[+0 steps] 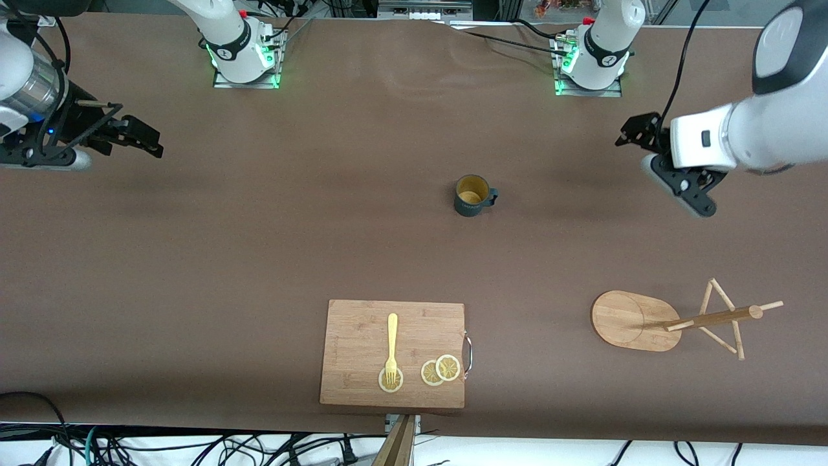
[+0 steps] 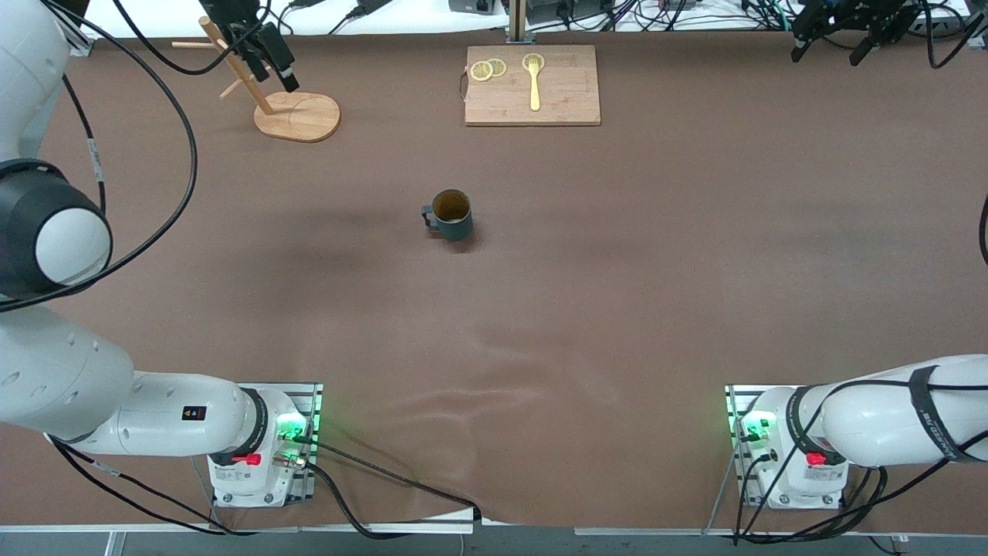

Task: Pass cup and hang on rack
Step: 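Reach the left gripper to the mug and grasp its handle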

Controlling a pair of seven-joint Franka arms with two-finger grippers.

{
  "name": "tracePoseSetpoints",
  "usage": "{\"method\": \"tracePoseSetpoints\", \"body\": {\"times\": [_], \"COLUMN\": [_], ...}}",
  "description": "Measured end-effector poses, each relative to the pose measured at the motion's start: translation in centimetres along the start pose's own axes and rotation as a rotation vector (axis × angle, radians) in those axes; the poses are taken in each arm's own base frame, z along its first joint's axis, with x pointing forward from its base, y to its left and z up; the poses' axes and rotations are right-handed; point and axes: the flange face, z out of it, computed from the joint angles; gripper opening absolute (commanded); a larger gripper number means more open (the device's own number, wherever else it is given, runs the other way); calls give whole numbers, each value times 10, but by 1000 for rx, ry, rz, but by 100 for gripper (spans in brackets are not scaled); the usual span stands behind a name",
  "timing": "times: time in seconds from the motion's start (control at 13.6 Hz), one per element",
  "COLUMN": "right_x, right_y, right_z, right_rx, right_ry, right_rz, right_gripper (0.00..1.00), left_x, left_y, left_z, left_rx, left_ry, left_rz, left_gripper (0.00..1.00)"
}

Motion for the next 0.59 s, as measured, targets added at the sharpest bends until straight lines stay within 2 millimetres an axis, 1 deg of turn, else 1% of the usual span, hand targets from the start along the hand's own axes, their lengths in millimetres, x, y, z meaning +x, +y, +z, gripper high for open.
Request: {"method": "tracePoseSetpoints", "body": {"times": [0.07,0.15,0.22,0.37,0.51,0.59], "right_x": [-5,-7,-6,-4,-2,-1], "right_y": [0,1,1,2,3,2], "right_z": [4,7,10,13,14,12], "right_rx": [0,-6,-17,-48,-61,-61], "right_ry": [6,12,19,29,36,40], "right_rz": [-3,-6,-9,-16,-19,-19], "right_gripper": [100,100,100,100,100,100], "left_x": [9,16,22,29,26,25], "left_y": [-6,-13,-19,-36,-51,-57], "left_z": [10,24,43,87,136,156], "left_rx": [-17,-28,-39,-77,-151,-180], "left_ry": [39,84,134,253,374,416], "left_rz": [82,166,245,367,430,467], "left_gripper": [100,100,100,100,100,100]}}
